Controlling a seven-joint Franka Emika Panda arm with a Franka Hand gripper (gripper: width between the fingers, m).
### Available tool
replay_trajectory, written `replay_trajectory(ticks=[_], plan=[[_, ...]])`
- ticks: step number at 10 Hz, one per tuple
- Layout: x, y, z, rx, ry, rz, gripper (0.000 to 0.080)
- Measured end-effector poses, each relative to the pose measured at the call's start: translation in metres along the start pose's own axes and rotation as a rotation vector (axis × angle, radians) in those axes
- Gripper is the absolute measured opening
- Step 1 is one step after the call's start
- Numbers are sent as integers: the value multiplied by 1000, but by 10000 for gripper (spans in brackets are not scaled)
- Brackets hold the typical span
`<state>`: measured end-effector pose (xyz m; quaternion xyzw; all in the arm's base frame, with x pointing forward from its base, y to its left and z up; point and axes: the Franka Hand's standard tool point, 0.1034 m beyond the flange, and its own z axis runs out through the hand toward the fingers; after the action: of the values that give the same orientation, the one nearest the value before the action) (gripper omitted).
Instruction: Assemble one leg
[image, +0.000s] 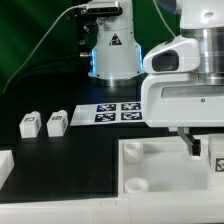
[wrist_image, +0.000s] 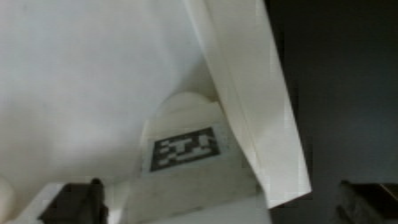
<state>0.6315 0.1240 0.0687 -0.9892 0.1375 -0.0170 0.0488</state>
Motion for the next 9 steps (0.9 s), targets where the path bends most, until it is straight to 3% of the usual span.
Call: replay_trajectory(ticks=[2,4,5,6,9], plan=[[1,2,1,3,10,14,649],[1,2,1,5,9,80,389],[0,3,2,6,7,193,389],[0,3,2,7,6,276,297],[1,4,2,20,-2,583,297]])
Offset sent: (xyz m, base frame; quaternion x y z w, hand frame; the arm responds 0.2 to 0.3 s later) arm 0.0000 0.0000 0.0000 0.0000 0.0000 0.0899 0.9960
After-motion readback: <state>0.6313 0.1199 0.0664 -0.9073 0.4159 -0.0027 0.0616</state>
